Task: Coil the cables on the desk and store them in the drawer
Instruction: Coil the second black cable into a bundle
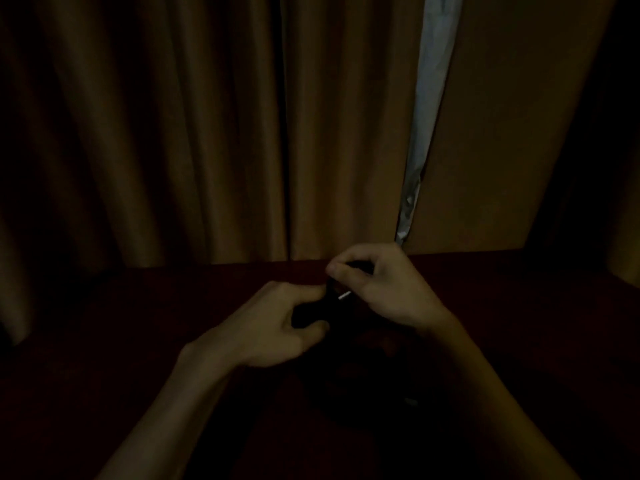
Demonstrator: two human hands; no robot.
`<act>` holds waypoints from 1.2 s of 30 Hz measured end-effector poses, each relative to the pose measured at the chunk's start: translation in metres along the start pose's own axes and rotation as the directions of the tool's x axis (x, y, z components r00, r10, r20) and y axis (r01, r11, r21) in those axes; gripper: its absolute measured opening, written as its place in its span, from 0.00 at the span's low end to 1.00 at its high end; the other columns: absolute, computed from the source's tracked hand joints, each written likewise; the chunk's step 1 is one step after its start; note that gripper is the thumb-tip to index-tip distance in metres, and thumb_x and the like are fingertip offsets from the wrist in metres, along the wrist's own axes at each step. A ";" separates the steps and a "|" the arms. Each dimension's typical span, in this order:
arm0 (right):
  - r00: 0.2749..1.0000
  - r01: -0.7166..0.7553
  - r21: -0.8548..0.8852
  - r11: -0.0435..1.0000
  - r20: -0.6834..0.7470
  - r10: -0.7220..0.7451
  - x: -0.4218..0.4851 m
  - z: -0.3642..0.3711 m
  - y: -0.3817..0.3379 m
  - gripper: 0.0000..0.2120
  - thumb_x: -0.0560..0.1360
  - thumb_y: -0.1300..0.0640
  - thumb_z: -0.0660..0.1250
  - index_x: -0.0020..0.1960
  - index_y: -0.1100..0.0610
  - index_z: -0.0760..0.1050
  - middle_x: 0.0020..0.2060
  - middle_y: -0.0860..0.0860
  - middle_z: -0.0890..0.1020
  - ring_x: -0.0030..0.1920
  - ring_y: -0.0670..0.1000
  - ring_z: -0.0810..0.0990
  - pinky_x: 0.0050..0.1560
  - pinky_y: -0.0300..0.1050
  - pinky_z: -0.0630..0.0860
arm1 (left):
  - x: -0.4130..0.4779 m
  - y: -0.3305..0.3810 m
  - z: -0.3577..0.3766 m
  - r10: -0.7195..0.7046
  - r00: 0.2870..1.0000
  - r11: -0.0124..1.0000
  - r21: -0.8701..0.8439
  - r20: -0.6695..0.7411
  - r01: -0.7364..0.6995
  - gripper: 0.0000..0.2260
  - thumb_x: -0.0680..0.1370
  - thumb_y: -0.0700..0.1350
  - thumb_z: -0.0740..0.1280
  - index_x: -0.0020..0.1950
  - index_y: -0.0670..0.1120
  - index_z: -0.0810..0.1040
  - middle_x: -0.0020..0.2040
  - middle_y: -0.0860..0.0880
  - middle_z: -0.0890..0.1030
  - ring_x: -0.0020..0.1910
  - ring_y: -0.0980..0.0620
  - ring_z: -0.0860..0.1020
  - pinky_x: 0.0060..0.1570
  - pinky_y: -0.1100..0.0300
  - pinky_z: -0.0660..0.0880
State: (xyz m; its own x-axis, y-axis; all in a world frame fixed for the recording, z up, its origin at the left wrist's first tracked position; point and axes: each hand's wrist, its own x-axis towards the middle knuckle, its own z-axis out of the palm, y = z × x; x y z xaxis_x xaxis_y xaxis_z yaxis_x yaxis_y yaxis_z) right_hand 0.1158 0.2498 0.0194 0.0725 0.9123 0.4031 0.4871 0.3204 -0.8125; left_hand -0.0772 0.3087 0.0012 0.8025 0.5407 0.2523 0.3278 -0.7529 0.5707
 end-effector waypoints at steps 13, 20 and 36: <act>0.938 -0.342 0.594 0.728 0.258 0.231 0.007 0.005 0.031 0.08 0.69 0.50 0.77 0.44 0.53 0.86 0.32 0.49 0.77 0.30 0.46 0.68 0.32 0.42 0.54 | 0.001 0.018 0.007 0.077 0.971 0.855 -0.487 -0.225 -0.181 0.14 0.80 0.52 0.70 0.37 0.47 0.81 0.28 0.51 0.73 0.25 0.57 0.69 0.27 0.64 0.64; 0.944 -0.328 0.324 0.887 0.135 0.300 0.005 0.031 0.015 0.14 0.87 0.56 0.55 0.58 0.61 0.79 0.23 0.41 0.71 0.22 0.39 0.65 0.22 0.33 0.60 | 0.008 -0.003 0.012 -0.235 0.862 0.932 -0.357 -0.450 0.068 0.14 0.77 0.59 0.69 0.37 0.51 0.81 0.28 0.53 0.77 0.26 0.56 0.72 0.28 0.60 0.65; 0.973 -0.226 0.483 0.846 0.072 0.219 -0.002 0.044 -0.005 0.16 0.84 0.49 0.62 0.42 0.55 0.80 0.21 0.41 0.70 0.20 0.39 0.63 0.21 0.32 0.59 | 0.008 -0.011 0.005 -0.065 0.822 0.996 -0.086 -0.566 0.020 0.14 0.77 0.43 0.74 0.60 0.52 0.78 0.49 0.59 0.84 0.48 0.62 0.82 0.44 0.69 0.76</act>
State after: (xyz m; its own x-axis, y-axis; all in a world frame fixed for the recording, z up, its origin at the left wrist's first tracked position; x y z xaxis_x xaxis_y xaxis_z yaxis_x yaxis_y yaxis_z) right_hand 0.0747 0.2572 0.0042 0.1142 0.9763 0.1840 -0.0250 0.1879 -0.9819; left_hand -0.0717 0.3196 -0.0076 0.3561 0.7057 0.6125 0.2997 -0.7071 0.6405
